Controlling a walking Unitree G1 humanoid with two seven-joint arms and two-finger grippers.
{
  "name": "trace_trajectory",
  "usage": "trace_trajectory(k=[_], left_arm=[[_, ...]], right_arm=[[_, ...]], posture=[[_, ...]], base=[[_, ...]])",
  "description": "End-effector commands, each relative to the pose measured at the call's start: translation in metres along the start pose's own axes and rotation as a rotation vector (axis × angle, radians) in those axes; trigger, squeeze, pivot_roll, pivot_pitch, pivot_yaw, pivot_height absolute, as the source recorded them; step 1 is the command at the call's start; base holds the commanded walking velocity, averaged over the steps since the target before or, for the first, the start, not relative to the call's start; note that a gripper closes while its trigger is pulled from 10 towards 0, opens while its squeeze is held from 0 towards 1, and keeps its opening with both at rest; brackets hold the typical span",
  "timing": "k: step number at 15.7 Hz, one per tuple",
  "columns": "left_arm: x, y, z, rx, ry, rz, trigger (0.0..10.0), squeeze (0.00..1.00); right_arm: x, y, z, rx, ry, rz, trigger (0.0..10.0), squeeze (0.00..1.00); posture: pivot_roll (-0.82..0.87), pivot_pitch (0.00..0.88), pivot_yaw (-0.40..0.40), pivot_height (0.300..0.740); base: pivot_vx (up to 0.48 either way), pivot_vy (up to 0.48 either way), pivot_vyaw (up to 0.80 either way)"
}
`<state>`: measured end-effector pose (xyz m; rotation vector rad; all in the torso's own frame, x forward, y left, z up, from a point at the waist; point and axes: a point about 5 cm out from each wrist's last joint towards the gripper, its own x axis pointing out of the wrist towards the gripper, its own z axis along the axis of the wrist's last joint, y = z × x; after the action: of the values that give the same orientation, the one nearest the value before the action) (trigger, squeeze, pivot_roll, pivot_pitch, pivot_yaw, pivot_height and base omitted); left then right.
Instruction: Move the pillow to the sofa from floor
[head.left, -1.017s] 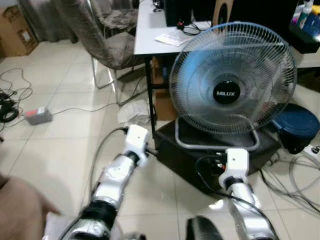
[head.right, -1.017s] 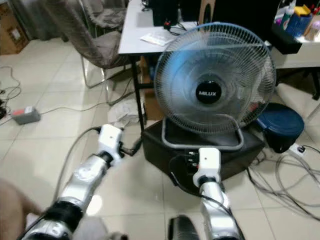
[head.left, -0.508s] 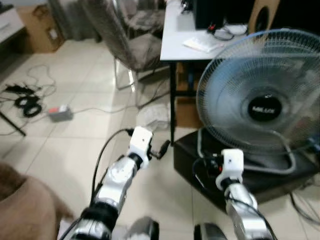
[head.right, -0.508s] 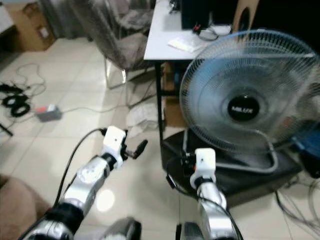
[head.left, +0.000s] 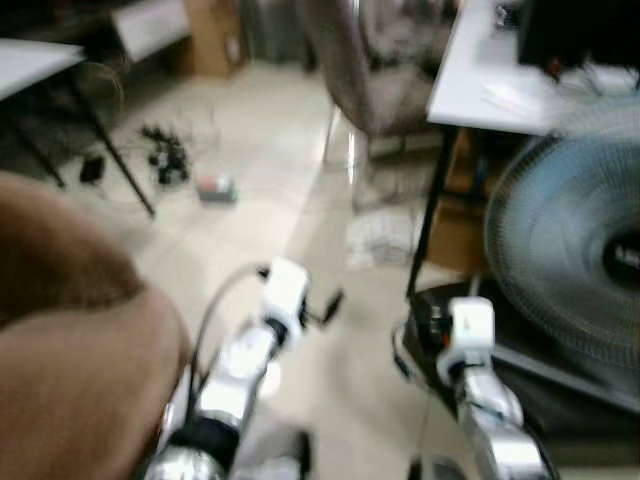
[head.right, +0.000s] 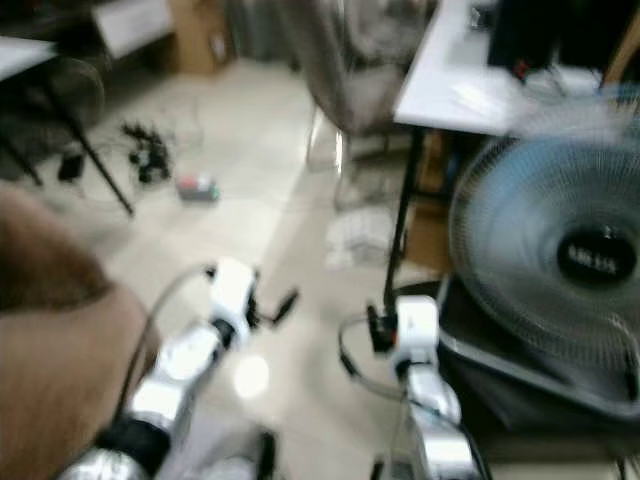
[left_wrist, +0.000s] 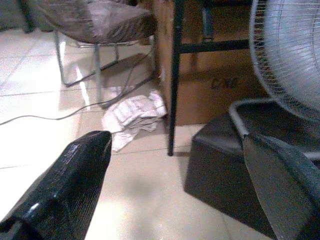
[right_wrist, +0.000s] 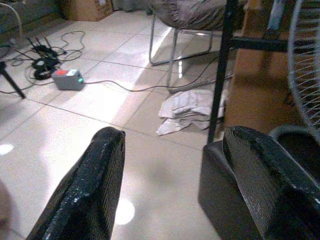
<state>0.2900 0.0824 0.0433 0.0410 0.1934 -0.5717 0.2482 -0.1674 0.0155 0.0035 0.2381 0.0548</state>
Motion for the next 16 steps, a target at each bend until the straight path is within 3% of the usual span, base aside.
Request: trace_trajectory(k=[1,10,11,12,13,16], left_arm=[[-0.002,0.008,0.001,0.026,0.012,0.018,10.0,0.00],[-0.005,0.009,-0.002,0.055,0.037,0.062,10.0,0.00],[-0.006,0.010,-0.002,0.054,0.040,0.065,10.0,0.00],[-0.006,0.010,-0.002,0.054,0.041,0.067,10.0,0.00],[-0.007,0.009,-0.003,0.053,0.043,0.067,10.0,0.00],[-0.007,0.009,-0.003,0.059,0.047,0.065,10.0,0.00]], right_arm=[[-0.001,0.002,-0.001,0.020,0.005,0.004,10.0,0.00],[-0.003,0.003,-0.006,0.014,0.024,0.031,10.0,0.00],[-0.003,0.004,-0.002,-0.002,-0.013,0.052,10.0,0.00],[-0.002,0.005,-0.005,-0.055,0.026,0.044,10.0,0.00],[0.000,0.012,-0.001,-0.026,0.006,0.093,10.0,0.00],[0.002,0.004,0.000,0.011,0.006,0.045,10.0,0.00]], posture=[[0.01,0.000,0.061,0.677],[0.02,0.000,0.052,0.677],[0.03,0.000,0.051,0.677],[0.03,0.000,0.050,0.677],[0.03,0.000,0.050,0.682],[0.03,0.003,0.051,0.732]], base=[[0.000,0.000,0.68],[0.000,0.000,0.64],[0.000,0.000,0.00],[0.000,0.000,0.00],[0.000,0.000,0.00],[0.000,0.000,0.00]])
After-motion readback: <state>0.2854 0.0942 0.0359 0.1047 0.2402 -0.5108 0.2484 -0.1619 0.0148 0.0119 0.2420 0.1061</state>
